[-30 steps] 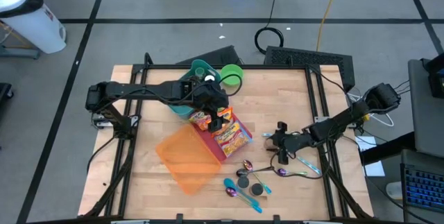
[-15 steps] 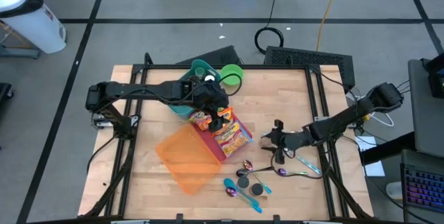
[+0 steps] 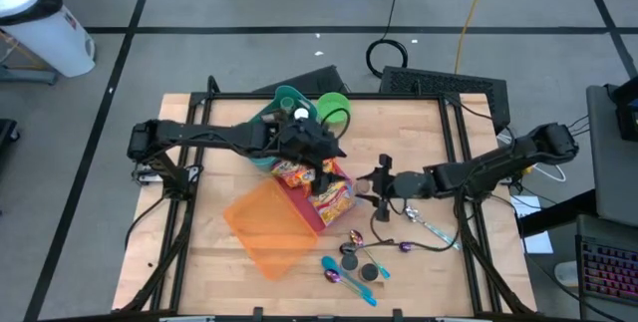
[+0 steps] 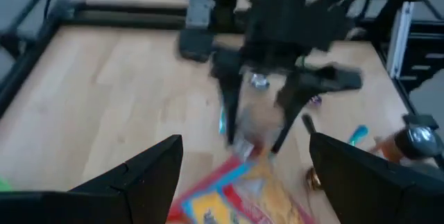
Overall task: Pick & Place Food Item
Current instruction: Put the brown seasoning bottle into the green bin
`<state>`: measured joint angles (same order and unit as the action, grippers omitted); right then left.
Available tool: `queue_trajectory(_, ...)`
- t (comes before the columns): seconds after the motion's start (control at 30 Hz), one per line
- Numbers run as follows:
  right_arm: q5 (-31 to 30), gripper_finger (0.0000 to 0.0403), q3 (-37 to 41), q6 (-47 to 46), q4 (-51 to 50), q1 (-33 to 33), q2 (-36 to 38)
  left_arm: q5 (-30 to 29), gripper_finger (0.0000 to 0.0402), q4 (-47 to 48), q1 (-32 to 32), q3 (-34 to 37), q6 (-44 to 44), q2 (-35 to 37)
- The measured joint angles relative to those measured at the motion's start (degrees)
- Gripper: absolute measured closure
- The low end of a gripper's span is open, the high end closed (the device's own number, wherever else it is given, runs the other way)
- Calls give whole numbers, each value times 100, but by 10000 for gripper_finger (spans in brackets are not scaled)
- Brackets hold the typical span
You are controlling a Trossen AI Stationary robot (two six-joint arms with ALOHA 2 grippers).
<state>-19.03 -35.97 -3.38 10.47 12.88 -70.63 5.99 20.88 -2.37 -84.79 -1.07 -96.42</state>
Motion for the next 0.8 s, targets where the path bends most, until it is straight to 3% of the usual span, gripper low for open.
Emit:
queue_trajectory(0.43,430,223,-207,299,929,-397,-456,-9,78,-779,214,4,377,-737)
queue_trajectory(0.8,426,223,-179,312,824,-391,-440,-227,78,-756,210,4,380,-1088)
